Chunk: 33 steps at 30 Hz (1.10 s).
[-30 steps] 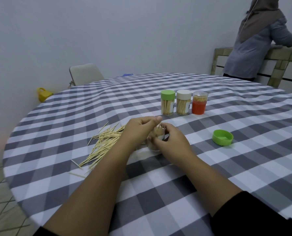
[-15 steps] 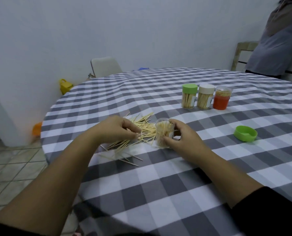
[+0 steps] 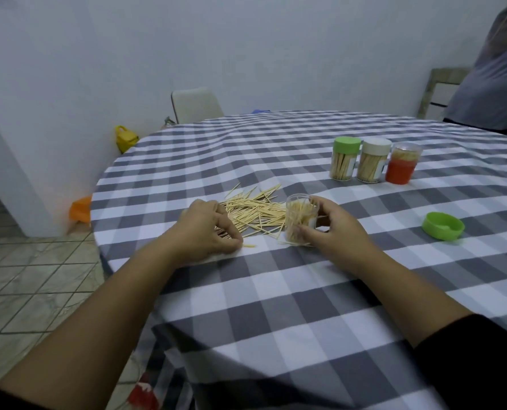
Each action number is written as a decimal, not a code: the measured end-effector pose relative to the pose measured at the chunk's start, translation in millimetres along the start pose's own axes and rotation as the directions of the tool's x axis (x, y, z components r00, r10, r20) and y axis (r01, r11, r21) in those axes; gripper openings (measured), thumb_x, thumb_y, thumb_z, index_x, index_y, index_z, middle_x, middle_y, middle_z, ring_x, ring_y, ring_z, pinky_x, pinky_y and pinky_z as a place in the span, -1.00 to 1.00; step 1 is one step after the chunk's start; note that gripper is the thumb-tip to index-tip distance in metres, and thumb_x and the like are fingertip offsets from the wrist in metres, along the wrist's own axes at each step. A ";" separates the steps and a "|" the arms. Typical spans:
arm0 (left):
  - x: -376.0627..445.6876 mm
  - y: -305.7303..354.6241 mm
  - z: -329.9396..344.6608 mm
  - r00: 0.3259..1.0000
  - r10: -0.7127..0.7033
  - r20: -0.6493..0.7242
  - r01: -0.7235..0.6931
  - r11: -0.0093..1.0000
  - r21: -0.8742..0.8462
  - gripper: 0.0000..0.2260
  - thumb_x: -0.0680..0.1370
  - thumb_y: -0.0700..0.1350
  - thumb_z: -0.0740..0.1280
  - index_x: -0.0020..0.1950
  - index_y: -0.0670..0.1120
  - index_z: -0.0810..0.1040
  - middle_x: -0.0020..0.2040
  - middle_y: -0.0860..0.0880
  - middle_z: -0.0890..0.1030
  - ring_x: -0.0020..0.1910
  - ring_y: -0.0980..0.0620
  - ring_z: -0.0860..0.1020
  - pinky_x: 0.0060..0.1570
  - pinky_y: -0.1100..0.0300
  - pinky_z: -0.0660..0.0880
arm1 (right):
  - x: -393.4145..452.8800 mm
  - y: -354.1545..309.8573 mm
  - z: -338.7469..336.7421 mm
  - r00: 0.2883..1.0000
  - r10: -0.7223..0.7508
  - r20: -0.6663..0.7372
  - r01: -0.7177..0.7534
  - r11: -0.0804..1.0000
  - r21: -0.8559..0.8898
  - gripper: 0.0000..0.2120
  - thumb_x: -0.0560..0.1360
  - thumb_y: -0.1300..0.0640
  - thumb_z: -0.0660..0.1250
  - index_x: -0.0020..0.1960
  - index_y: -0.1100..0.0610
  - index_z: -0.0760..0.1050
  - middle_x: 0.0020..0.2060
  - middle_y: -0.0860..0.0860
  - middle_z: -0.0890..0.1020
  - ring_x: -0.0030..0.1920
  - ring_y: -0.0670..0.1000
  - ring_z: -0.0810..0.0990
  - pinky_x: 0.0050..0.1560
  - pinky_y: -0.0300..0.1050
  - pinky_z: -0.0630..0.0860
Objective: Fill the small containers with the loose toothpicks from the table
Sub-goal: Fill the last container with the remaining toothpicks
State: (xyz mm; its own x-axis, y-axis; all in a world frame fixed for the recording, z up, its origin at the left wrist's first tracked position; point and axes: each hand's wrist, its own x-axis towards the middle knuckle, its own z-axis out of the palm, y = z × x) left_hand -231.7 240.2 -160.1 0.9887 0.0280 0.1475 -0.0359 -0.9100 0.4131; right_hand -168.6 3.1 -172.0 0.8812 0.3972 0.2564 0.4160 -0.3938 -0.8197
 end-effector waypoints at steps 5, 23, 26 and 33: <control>5.2 -2.9 14.9 0.980 -0.048 -0.194 0.065 0.995 0.079 -0.79 0.48 0.12 0.39 0.08 0.11 0.64 0.10 0.06 0.47 0.23 0.03 0.35 0.19 0.15 0.30 | 1.2 2.7 4.4 1.000 -0.008 -0.023 0.008 1.000 -0.002 -0.57 0.46 0.11 0.41 0.30 -0.02 0.41 0.06 -0.10 0.58 0.01 -0.11 0.57 -0.05 -0.27 0.48; -17.3 -27.0 -36.9 0.934 -0.271 0.233 0.305 0.944 -0.123 -0.72 0.52 -0.19 0.35 0.17 0.11 0.50 0.08 0.05 0.52 0.04 0.08 0.50 0.00 0.25 0.48 | 3.3 6.1 4.8 1.000 -0.022 -0.022 0.022 1.000 0.000 -0.55 0.46 0.09 0.40 0.33 0.02 0.41 0.10 -0.08 0.58 0.01 -0.11 0.56 -0.06 -0.29 0.47; -20.2 -27.0 -42.2 0.889 -0.270 0.369 0.321 0.943 -0.083 -0.66 0.48 -0.21 0.40 0.18 0.11 0.49 0.11 0.07 0.49 0.09 0.05 0.48 0.12 0.20 0.46 | 3.7 6.8 4.6 0.999 -0.021 -0.026 0.021 1.000 0.000 -0.54 0.46 0.09 0.40 0.33 0.01 0.41 0.09 -0.08 0.58 0.01 -0.10 0.56 -0.06 -0.27 0.47; -13.3 -19.9 -36.7 0.956 -0.234 0.175 0.246 0.968 -0.053 -0.86 0.53 -0.13 0.38 -0.05 0.13 0.61 -0.09 0.09 0.59 -0.17 0.12 0.50 -0.26 0.32 0.40 | 3.2 5.4 4.8 1.000 -0.012 -0.023 0.012 1.000 0.009 -0.56 0.45 0.08 0.41 0.31 -0.01 0.42 0.08 -0.09 0.58 0.00 -0.11 0.56 -0.10 -0.30 0.47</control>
State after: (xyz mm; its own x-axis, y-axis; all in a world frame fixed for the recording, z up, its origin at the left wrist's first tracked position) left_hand -249.5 273.1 -137.3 0.9794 0.1671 -0.1130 0.2012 -0.8520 0.4834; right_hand -164.6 6.3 -178.0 0.8811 0.3830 0.2774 0.4245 -0.3820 -0.8209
